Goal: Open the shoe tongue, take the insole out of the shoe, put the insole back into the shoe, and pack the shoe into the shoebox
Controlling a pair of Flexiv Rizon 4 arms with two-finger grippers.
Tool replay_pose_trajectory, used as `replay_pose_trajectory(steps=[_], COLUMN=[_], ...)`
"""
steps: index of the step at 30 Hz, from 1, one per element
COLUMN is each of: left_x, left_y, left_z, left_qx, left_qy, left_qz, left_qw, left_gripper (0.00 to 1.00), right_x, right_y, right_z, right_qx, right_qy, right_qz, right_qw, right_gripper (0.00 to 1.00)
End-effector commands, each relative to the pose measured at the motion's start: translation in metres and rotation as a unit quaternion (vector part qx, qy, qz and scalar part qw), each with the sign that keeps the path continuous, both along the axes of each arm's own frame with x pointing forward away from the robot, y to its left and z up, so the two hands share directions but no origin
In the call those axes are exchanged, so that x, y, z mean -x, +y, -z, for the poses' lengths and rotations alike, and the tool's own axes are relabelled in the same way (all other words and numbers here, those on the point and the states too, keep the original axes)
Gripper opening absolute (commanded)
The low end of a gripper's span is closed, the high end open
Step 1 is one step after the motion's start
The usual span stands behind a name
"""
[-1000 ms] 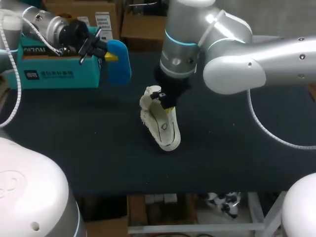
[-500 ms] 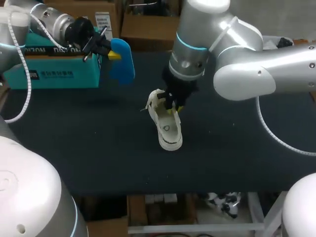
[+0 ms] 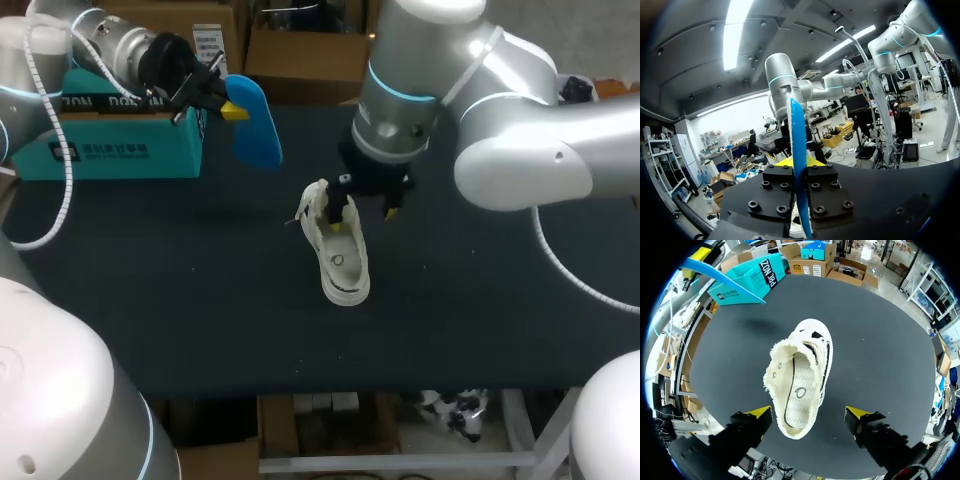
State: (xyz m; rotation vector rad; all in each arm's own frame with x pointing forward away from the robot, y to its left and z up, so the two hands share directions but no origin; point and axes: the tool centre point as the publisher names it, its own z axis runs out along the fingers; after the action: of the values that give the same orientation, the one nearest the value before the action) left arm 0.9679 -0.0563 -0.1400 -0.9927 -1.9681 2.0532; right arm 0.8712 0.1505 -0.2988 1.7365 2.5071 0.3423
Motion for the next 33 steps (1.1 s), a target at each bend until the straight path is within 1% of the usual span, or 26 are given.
replay_pose_trajectory(steps=[1, 7, 8, 9, 10, 11, 12, 13, 14, 15, 17, 19, 20, 22, 23, 25, 26, 28, 30, 31, 33], left_x=[-0.005, -0.005, 0.006, 0.019, 0.031, 0.043, 0.054, 0.065, 0.077, 0.087, 0.1, 0.114, 0.119, 0.131, 0.136, 0.144, 0.148, 0.155, 0.157, 0.156, 0.156], left_y=[0.001, 0.001, 0.002, 0.002, 0.002, 0.001, 0.0, -0.002, -0.004, -0.006, -0.009, -0.013, -0.014, -0.017, -0.018, -0.023, -0.025, -0.029, -0.032, -0.033, -0.037], left_z=[0.002, 0.002, 0.002, 0.002, 0.001, 0.001, 0.0, 0.0, 0.001, 0.0, -0.001, -0.003, -0.006, -0.013, -0.015, -0.02, -0.021, -0.026, -0.03, -0.033, -0.035], left_qx=[0.003, 0.003, 0.007, 0.014, 0.025, 0.027, 0.036, 0.035, 0.036, 0.041, 0.045, 0.048, 0.049, 0.059, 0.062, 0.062, 0.061, 0.06, 0.063, 0.063, 0.064], left_qy=[0.003, 0.003, 0.003, 0.002, 0.002, 0.002, 0.005, 0.007, 0.002, 0.005, 0.01, 0.014, 0.012, 0.011, 0.011, 0.011, 0.012, 0.016, 0.024, 0.027, 0.048], left_qz=[0.006, 0.006, 0.001, -0.007, -0.02, -0.029, -0.037, -0.047, -0.058, -0.061, -0.077, -0.088, -0.094, -0.101, -0.106, -0.122, -0.127, -0.138, -0.143, -0.151, -0.15], left_qw=[1.0, 1.0, 1.0, 1.0, 0.999, 0.999, 0.999, 0.998, 0.998, 0.997, 0.996, 0.995, 0.994, 0.993, 0.992, 0.991, 0.99, 0.989, 0.987, 0.986, 0.985], left_gripper=[0.0, 0.0, 0.0, 0.0, 0.0, 0.0, 0.0, 0.0, 0.0, 0.0, 0.0, 0.0, 0.0, 0.0, 0.0, 0.0, 0.0, 0.0, 0.0, 0.0, 0.0], right_x=[0.002, 0.002, 0.001, 0.002, 0.003, 0.005, 0.007, 0.008, 0.01, 0.012, 0.016, 0.022, 0.024, 0.028, 0.031, 0.033, 0.035, 0.038, 0.042, 0.044, 0.047], right_y=[-0.002, -0.002, -0.008, -0.013, -0.019, -0.024, -0.029, -0.033, -0.039, -0.042, -0.046, -0.05, -0.051, -0.056, -0.058, -0.061, -0.061, -0.061, -0.057, -0.055, -0.051], right_z=[0.002, 0.002, -0.001, -0.006, -0.011, -0.015, -0.019, -0.022, -0.024, -0.027, -0.03, -0.033, -0.034, -0.036, -0.036, -0.037, -0.039, -0.04, -0.042, -0.042, -0.04], right_qx=[-0.003, -0.003, -0.014, -0.027, -0.037, -0.045, -0.057, -0.061, -0.064, -0.076, -0.086, -0.102, -0.101, -0.127, -0.131, -0.162, -0.163, -0.173, -0.178, -0.18, -0.179], right_qy=[-0.005, -0.005, 0.002, 0.001, -0.001, 0.008, 0.01, 0.018, 0.03, 0.026, 0.036, 0.036, 0.04, 0.052, 0.056, 0.069, 0.071, 0.077, 0.078, 0.084, 0.086], right_qz=[0.0, 0.0, -0.008, -0.019, -0.017, -0.017, -0.018, -0.011, -0.01, -0.005, -0.001, 0.006, 0.01, 0.02, 0.033, 0.047, 0.06, 0.065, 0.064, 0.06, 0.06], right_qw=[1.0, 1.0, 1.0, 0.999, 0.999, 0.999, 0.998, 0.998, 0.997, 0.997, 0.996, 0.994, 0.994, 0.99, 0.989, 0.983, 0.982, 0.98, 0.979, 0.978, 0.978], right_gripper=[1.0, 1.0, 1.0, 1.0, 1.0, 1.0, 1.0, 1.0, 1.0, 1.0, 1.0, 1.0, 1.0, 1.0, 1.0, 1.0, 1.0, 1.0, 1.0, 1.0, 1.0])
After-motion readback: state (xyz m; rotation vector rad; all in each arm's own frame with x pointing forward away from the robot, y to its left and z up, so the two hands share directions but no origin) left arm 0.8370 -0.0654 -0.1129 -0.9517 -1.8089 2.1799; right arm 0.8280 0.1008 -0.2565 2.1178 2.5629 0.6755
